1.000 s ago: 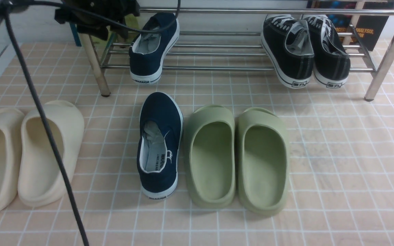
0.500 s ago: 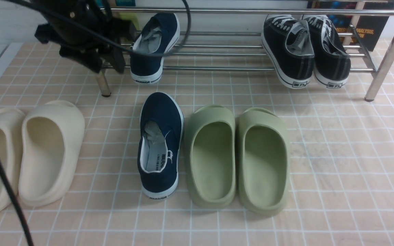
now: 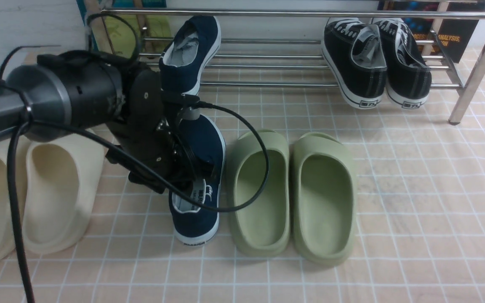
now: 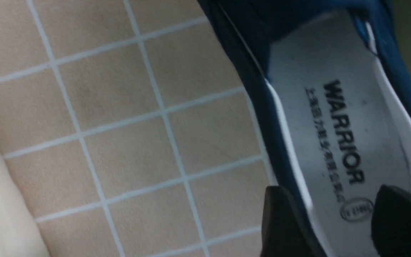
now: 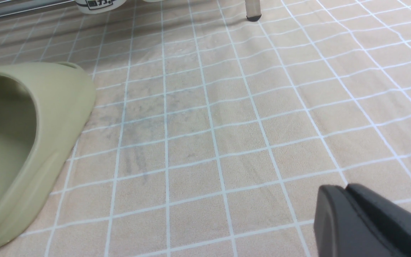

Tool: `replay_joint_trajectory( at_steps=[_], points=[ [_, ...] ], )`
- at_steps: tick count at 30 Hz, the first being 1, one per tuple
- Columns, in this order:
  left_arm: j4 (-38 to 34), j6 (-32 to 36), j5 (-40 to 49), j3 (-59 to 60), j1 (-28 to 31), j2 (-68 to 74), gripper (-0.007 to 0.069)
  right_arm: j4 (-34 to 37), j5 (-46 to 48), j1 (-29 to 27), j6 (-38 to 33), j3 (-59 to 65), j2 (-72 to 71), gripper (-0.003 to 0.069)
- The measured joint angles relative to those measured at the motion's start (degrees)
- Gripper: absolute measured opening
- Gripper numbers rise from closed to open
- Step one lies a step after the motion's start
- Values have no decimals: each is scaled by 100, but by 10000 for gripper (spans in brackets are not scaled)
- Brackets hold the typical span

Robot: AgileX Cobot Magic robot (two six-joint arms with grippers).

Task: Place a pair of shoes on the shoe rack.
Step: Use the left arm to grab the shoe closest to it, then use the left arm to put a shoe into the shoe rack

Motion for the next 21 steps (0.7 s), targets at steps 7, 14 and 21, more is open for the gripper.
replay_joint_trajectory(
  at_steps=[7,14,21],
  points=[
    [305,-725,-300,0,0,476,301,0,0,0,0,0,0,37],
    [406,-727,29,-127,0,398,33,0,0,0,0,0,0,37],
    [372,-78,1210,-757,6,-273,26,0,0,0,0,0,0,37]
  ],
)
